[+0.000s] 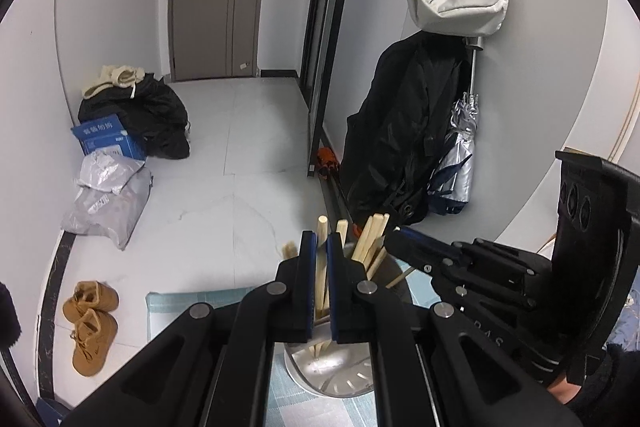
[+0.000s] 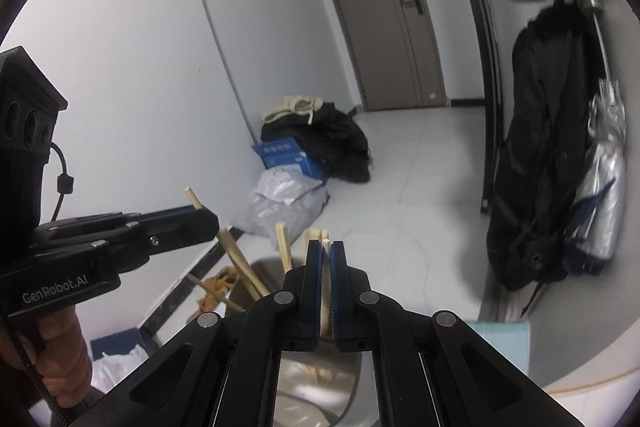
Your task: Organize utensils
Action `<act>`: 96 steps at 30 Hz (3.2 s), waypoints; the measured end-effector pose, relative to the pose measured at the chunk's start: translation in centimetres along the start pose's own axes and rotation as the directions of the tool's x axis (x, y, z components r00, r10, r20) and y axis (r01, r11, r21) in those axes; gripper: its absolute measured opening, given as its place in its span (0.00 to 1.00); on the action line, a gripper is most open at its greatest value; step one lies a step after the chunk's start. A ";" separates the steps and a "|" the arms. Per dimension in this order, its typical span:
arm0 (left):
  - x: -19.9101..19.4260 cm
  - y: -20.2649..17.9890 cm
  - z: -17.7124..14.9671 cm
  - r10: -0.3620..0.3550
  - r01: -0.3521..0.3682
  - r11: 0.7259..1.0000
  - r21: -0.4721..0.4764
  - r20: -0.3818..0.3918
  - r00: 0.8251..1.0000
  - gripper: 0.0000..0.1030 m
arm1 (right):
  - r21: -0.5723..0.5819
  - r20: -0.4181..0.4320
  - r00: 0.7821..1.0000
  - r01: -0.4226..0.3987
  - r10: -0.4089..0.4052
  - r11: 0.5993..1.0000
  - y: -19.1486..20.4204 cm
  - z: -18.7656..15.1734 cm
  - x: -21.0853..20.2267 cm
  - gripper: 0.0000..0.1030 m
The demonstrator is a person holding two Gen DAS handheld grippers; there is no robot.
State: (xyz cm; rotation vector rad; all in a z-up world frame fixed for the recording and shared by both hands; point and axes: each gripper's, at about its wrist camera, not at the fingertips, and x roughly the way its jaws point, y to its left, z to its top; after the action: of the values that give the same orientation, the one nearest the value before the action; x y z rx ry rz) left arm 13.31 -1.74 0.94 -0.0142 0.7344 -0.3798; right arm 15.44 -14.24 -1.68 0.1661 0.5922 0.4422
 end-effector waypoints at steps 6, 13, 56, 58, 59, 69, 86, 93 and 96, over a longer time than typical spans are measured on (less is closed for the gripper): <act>-0.6 0.7 -0.6 0.012 -0.013 0.999 -0.042 -0.002 1.000 0.01 | -0.011 -0.009 1.000 0.011 -0.011 1.000 0.7 -0.8 -0.9 0.07; -2.6 0.4 -1.1 0.026 -0.025 0.997 -0.070 0.005 1.000 0.09 | 0.027 0.063 0.997 0.040 -0.042 0.999 0.7 -1.0 -4.6 0.43; -12.5 -1.5 -14.1 0.358 -0.317 0.932 -0.174 0.321 0.877 0.99 | -0.049 0.308 0.923 0.257 -0.230 0.965 6.9 -12.8 -18.4 0.98; -12.1 -1.5 -14.6 0.377 -0.340 0.925 -0.168 0.314 0.871 0.99 | -0.026 0.302 0.923 0.259 -0.239 0.966 6.5 -13.6 -18.4 0.98; -12.0 -1.5 -14.7 0.377 -0.341 0.925 -0.166 0.310 0.873 0.99 | -0.015 0.302 0.922 0.258 -0.241 0.966 6.3 -13.9 -18.3 0.98; -9.9 -1.2 -16.4 0.372 -0.346 0.928 -0.137 0.276 0.887 0.99 | -0.005 0.246 0.929 0.286 -0.276 0.958 5.5 -16.0 -16.7 0.98; -9.2 0.2 -17.2 0.395 -0.361 0.916 -0.174 0.236 0.888 0.99 | 0.001 0.213 0.932 0.300 -0.293 0.954 5.6 -16.5 -15.6 0.98; -8.9 0.1 -17.3 0.400 -0.372 0.915 -0.158 0.223 0.889 0.99 | 0.026 0.210 0.931 0.301 -0.299 0.953 5.2 -16.6 -15.7 0.98; -8.9 0.1 -17.3 0.397 -0.367 0.916 -0.162 0.224 0.890 0.99 | 0.031 0.210 0.930 0.301 -0.301 0.953 5.2 -16.6 -15.8 0.98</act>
State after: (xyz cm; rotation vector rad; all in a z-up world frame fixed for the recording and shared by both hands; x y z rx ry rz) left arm -4.06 3.46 -6.20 -0.0258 0.4882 0.0459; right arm -7.59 -16.20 -5.94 0.1160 0.3972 0.1235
